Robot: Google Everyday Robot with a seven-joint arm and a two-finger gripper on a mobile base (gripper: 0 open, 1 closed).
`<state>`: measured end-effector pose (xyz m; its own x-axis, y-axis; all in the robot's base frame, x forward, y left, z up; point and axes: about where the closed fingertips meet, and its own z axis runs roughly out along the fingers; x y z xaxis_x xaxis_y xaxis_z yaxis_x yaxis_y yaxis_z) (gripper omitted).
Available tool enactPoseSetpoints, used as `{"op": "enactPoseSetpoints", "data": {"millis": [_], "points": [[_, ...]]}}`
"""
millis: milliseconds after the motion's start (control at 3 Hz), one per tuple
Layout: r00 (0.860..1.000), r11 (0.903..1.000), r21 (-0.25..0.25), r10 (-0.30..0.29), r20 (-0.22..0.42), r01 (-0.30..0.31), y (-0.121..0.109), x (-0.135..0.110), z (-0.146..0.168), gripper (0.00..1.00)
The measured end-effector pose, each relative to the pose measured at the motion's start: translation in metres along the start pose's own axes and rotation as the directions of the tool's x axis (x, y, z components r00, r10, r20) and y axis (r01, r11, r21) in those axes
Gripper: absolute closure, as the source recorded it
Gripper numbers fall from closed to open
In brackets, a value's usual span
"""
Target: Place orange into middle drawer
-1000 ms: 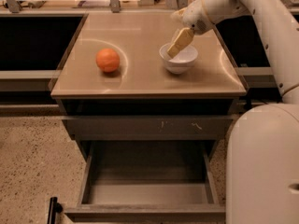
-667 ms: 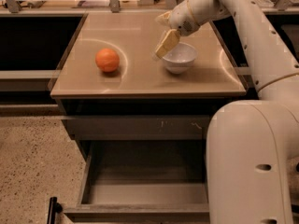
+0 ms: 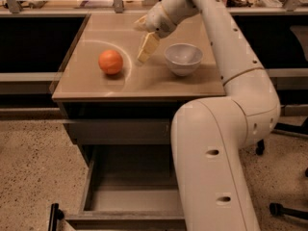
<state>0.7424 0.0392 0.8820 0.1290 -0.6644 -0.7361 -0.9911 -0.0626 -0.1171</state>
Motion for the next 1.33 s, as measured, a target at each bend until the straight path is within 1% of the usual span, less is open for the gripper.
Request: {"op": "enactPoseSetpoints", "data": {"millis": [333,667,1000,1333], "points": [[0.996,0.9981,-0.05,-0.038,-0.08,0.034,-0.001,-0.013,0.032,0.0],[0.997,0.9987,-0.035,-0.039,-0.071,0.036,-0.007,-0.016,0.037,0.0],[0.998,0.9996,-0.008,-0.029,-0.052,0.029,-0.013,-0.015,0.037,0.0],[0.999,0.9983,-0.029,-0.049,0.024,0.05,-0.015,-0.011,0.057,0.0]]}}
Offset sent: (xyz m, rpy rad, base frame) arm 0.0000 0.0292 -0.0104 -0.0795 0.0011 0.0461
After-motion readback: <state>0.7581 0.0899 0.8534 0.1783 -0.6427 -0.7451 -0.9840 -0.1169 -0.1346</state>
